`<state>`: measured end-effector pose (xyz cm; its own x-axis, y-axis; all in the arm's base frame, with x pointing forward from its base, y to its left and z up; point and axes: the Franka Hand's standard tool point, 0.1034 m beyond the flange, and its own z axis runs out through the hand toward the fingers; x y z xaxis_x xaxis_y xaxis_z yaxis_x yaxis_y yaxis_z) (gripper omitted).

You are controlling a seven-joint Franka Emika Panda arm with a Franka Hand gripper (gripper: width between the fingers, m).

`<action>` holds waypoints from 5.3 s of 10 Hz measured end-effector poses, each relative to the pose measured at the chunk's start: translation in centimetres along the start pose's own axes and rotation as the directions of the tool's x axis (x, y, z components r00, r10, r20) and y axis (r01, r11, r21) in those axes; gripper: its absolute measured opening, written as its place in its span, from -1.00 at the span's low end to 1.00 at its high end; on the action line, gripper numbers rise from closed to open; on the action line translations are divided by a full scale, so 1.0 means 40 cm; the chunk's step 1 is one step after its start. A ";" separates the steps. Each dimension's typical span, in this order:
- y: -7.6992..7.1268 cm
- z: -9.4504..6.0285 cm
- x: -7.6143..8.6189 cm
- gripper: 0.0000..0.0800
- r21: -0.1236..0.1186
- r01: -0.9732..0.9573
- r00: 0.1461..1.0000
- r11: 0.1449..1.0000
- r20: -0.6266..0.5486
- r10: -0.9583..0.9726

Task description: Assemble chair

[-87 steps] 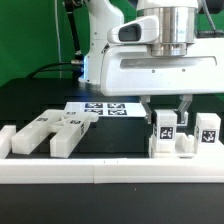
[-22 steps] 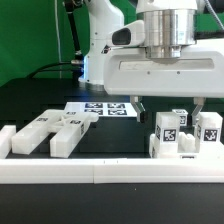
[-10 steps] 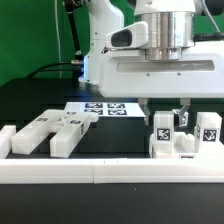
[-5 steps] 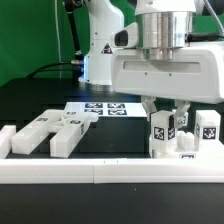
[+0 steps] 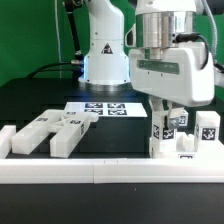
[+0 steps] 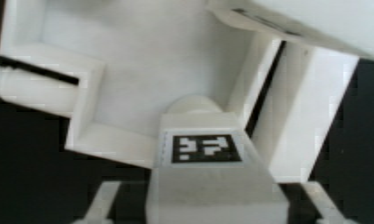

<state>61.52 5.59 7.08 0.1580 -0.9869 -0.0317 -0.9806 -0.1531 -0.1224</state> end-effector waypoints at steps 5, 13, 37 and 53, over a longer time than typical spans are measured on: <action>0.000 -0.001 0.007 -0.27 0.000 -0.269 0.963 0.963 0.004 0.269; 0.013 0.001 0.022 -0.27 -0.010 -0.545 0.838 0.838 0.004 0.545; 0.016 -0.060 0.004 0.62 -0.017 0.638 0.770 0.770 0.040 -0.637; 0.029 -0.045 0.015 0.62 0.006 0.885 0.460 0.465 -0.163 -0.873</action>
Offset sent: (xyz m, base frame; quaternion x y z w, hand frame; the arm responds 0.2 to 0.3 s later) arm 0.0026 0.0023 -0.0022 -0.0060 -0.0009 0.2035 0.9791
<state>60.26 4.73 8.70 0.9099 -0.3282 0.2538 -0.3153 -0.9446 -0.0912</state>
